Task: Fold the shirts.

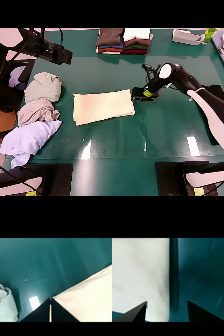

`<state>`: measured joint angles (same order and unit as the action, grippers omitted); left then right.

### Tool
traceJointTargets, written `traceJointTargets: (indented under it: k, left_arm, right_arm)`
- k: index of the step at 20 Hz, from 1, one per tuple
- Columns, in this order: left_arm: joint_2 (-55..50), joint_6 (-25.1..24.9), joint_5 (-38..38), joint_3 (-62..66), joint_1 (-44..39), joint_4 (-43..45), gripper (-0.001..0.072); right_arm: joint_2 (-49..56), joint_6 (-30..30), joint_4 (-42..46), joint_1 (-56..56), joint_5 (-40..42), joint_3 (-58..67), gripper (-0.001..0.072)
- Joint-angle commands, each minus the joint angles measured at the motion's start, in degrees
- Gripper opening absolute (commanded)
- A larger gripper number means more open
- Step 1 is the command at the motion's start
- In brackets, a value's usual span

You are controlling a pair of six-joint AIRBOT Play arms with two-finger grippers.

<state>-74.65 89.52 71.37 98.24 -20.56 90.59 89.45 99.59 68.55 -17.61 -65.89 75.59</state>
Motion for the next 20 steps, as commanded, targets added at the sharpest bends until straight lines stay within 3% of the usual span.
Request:
traceJointTargets:
  k: [1, 7, 8, 10, 11, 16, 20]
  left_arm:
    - [-0.02, 0.00, 0.24, -0.33, -0.57, 0.04, 0.0027]
    - [-0.02, 0.02, 0.20, -0.33, -0.57, 0.07, 0.0027]
    - [-0.02, 0.02, 0.22, -0.33, -0.57, 0.07, 0.0027]
    - [-0.02, 0.02, 0.28, -0.33, -0.57, 0.04, 0.0027]
    - [-0.02, 0.04, 0.55, -0.33, -0.57, 0.04, 0.0027]
    - [-0.02, 0.39, 1.03, -1.84, -4.17, 0.42, 0.0026]
    - [-0.02, -0.13, 0.22, -3.06, -10.21, 0.44, 0.0027]
  right_arm:
    - [4.83, 0.72, -6.95, -0.76, 2.34, -0.55, 0.0576]
    - [10.71, 1.03, -6.88, -5.03, 4.59, 5.79, 0.0563]
    - [11.76, 1.01, -5.90, -5.75, 4.57, 7.80, 0.0484]
    - [13.25, 0.90, -0.39, -7.39, 3.72, 11.08, 0.0072]
    - [13.44, 0.92, 2.45, -8.04, 3.74, 12.31, 0.0017]
    - [10.01, 0.90, 12.94, -4.07, -2.27, 21.81, 0.0017]
    - [2.95, 0.44, 20.48, 8.81, -7.65, 24.92, 0.0017]
